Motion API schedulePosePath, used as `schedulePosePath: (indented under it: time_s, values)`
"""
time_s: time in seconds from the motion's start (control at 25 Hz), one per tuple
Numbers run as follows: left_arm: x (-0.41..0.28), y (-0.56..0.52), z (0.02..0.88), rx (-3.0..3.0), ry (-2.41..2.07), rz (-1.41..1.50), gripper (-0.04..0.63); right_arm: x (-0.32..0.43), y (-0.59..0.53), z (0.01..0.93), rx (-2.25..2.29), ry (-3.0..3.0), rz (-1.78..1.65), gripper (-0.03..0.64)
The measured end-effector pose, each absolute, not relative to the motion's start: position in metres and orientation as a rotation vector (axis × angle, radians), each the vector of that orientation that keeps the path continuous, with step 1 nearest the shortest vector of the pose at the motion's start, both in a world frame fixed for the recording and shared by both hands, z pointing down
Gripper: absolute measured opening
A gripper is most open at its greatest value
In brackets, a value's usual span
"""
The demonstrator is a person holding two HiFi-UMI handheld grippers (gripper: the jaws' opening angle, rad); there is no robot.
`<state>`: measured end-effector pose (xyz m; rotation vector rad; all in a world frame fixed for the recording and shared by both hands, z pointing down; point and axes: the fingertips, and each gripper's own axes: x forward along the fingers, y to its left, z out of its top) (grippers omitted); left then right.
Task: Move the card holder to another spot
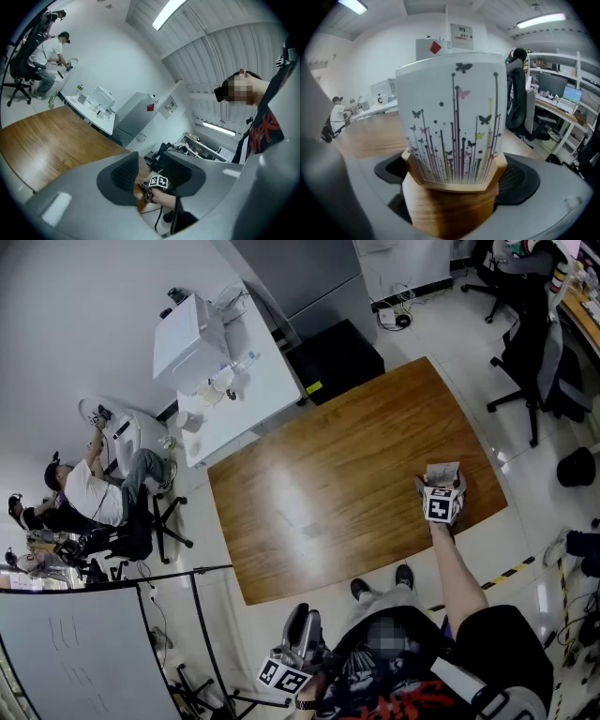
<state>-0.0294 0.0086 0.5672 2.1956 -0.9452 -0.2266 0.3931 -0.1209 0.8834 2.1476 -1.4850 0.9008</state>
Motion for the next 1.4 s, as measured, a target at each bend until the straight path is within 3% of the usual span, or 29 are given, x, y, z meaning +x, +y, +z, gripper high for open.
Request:
schedulePosePath:
  time_s: [0.36, 0.72, 1.4]
  values:
    - [-0.090, -0.028, 0.579, 2.321, -1.264, 0.248, 0.137, 0.373, -0.058, 0.720, 2.281, -1.588, 0.846, 0.560]
    - [-0.136, -0.070, 0.542, 2.404, -1.323, 0.083, 0.137, 0.327, -0.015, 0.599, 2.287, -1.671, 0.662, 0.558]
    - [-0.136, -0.068, 0.536, 2.468, -1.185, -0.011, 0.069, 0.286, 0.002, 0.587, 2.302, -1.707, 0.678, 0.558]
